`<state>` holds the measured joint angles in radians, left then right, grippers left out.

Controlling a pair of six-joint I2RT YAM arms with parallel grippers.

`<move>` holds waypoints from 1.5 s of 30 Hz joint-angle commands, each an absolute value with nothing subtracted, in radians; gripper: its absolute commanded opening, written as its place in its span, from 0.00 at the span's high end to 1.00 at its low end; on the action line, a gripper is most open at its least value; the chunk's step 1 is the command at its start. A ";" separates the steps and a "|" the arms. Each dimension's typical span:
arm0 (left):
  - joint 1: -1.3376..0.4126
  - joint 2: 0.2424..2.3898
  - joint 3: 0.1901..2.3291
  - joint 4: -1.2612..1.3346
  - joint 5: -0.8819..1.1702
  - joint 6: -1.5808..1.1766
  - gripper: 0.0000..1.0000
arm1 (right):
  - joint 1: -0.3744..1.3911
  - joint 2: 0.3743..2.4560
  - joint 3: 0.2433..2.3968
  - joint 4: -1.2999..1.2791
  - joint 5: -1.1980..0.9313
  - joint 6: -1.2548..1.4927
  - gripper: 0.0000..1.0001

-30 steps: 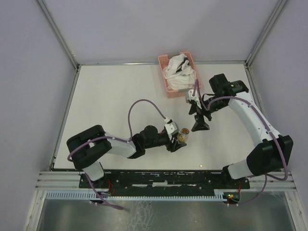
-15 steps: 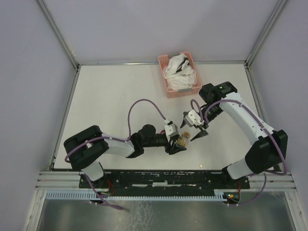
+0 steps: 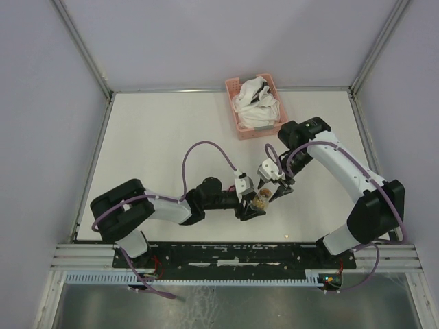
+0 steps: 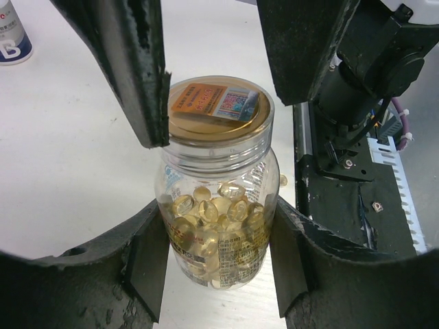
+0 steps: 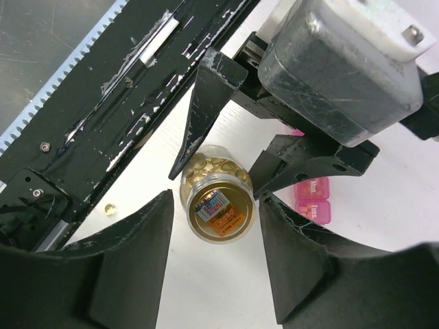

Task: Sort the pills into containers

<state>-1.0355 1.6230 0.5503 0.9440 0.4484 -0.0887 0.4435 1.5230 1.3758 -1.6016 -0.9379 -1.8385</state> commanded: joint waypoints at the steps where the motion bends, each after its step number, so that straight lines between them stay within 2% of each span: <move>1: -1.032 1.569 0.552 0.995 0.466 -0.106 0.87 | 0.447 1.540 1.378 -1.627 -0.936 -1.814 0.41; 11: -1.032 1.550 0.541 1.009 0.443 -0.109 0.88 | 0.447 1.540 1.367 -1.632 -0.937 -1.778 0.57; 14: -1.034 1.538 0.535 1.022 0.402 -0.112 0.89 | 0.448 1.533 1.346 -1.576 -0.939 -1.688 0.60; 20: -1.063 1.495 0.542 0.989 0.239 -0.057 0.91 | 0.450 1.491 1.278 -1.288 -0.881 -1.248 0.64; 23: -1.072 1.485 0.557 0.955 0.120 -0.039 0.91 | 0.463 1.426 1.200 -1.026 -0.777 -0.908 0.64; 26: -1.078 1.500 0.575 0.951 0.016 -0.038 0.91 | 0.482 1.422 1.173 -0.882 -0.652 -0.609 0.66; 31: -1.084 1.549 0.612 0.964 -0.093 -0.045 0.91 | 0.513 1.406 1.113 -0.737 -0.525 -0.351 0.68; 35: -1.083 1.583 0.633 0.962 -0.082 -0.045 0.91 | 0.516 1.411 1.140 -0.747 -0.543 -0.247 0.69; 38: -1.081 1.599 0.629 0.958 -0.051 -0.042 0.91 | 0.516 1.411 1.179 -0.775 -0.578 -0.210 0.63; 41: -1.082 1.606 0.612 0.952 -0.010 -0.047 0.91 | 0.502 1.402 1.241 -0.831 -0.597 -0.232 0.41; 45: -1.079 1.609 0.593 0.948 0.031 -0.059 0.91 | 0.436 1.390 1.325 -0.931 -0.688 -0.333 0.29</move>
